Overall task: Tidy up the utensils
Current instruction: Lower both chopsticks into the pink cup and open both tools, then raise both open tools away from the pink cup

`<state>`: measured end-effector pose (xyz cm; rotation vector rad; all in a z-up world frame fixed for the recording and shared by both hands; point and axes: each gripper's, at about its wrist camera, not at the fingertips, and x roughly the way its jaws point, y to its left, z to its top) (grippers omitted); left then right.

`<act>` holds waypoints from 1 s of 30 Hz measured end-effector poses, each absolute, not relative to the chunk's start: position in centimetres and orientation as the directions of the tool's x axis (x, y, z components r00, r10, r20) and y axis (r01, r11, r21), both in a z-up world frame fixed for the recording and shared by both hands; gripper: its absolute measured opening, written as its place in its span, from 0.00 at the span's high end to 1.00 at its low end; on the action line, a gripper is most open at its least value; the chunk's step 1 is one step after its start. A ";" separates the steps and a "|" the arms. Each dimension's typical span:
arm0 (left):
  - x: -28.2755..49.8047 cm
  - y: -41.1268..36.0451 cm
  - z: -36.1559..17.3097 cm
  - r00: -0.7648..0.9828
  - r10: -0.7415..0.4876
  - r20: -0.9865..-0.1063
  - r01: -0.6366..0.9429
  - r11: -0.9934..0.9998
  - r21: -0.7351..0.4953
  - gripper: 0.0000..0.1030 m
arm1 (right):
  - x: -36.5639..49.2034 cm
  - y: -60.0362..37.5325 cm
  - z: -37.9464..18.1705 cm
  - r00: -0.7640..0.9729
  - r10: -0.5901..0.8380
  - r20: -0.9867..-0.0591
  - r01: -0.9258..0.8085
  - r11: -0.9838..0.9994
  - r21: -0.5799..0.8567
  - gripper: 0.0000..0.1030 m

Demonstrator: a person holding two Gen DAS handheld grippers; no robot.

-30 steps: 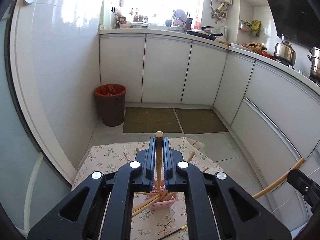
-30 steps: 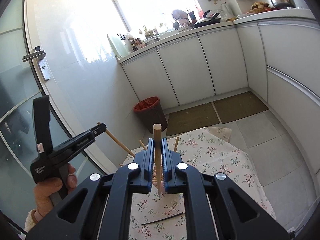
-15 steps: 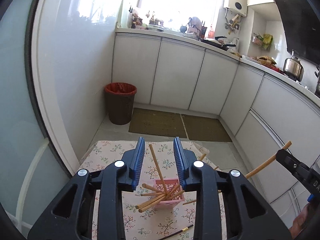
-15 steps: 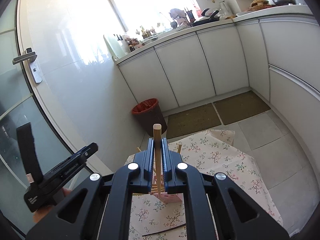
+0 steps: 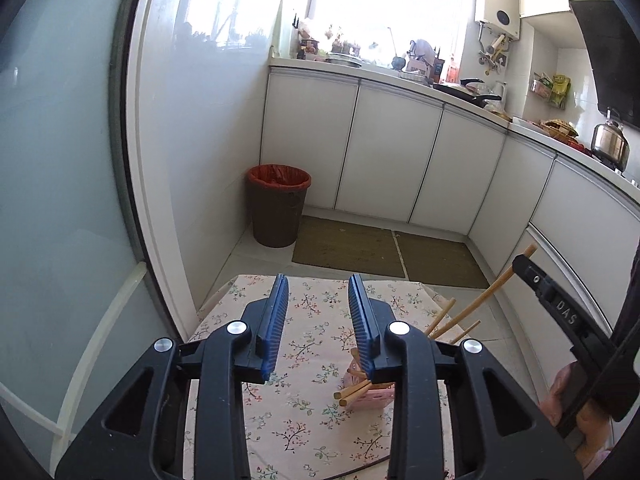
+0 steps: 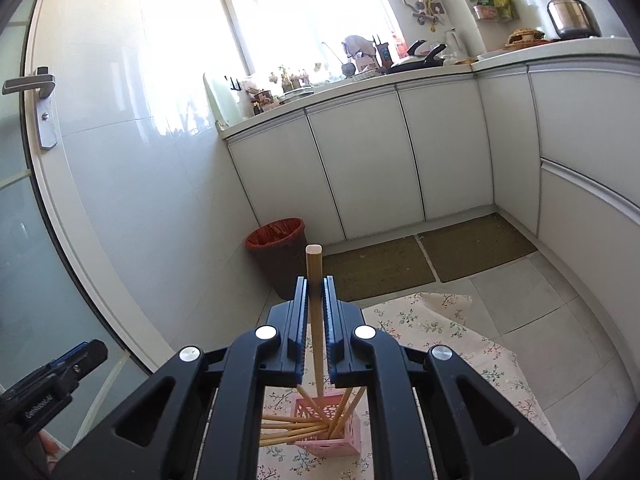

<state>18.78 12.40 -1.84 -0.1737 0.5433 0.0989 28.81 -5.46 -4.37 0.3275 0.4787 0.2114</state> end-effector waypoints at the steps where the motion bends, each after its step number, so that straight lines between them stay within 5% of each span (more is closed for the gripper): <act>1: 18.9 12.5 -2.0 0.848 0.049 -0.527 -0.141 0.981 -0.136 0.71 | 29.1 -5.1 -5.0 0.864 0.265 -0.428 -0.117 0.932 0.343 0.87; 3: 18.9 12.5 -2.4 0.843 0.053 -0.536 -0.147 0.980 -0.134 0.71 | 29.3 -4.8 -5.4 0.860 0.258 -0.441 -0.111 0.937 0.331 0.73; 9: 18.7 12.3 -2.5 0.845 0.041 -0.534 -0.136 0.981 -0.141 0.69 | 27.3 -5.4 -3.8 0.870 0.234 -0.434 -0.112 0.951 0.289 0.71; 19: 17.0 8.1 -2.6 0.846 -0.023 -0.532 -0.026 0.996 -0.084 0.42 | 20.9 -9.3 -4.0 0.857 0.229 -0.462 -0.080 0.945 0.318 0.43; 21: 17.0 6.8 -3.2 0.828 -0.043 -0.559 0.020 0.999 -0.046 0.33 | 19.1 -10.9 -5.1 0.848 0.215 -0.485 -0.036 0.936 0.351 0.28; 30: 17.9 2.8 -8.2 0.714 -0.114 -0.691 0.167 0.986 0.010 0.26 | 14.1 -16.9 -14.5 0.645 0.280 -0.710 0.214 0.827 0.520 0.24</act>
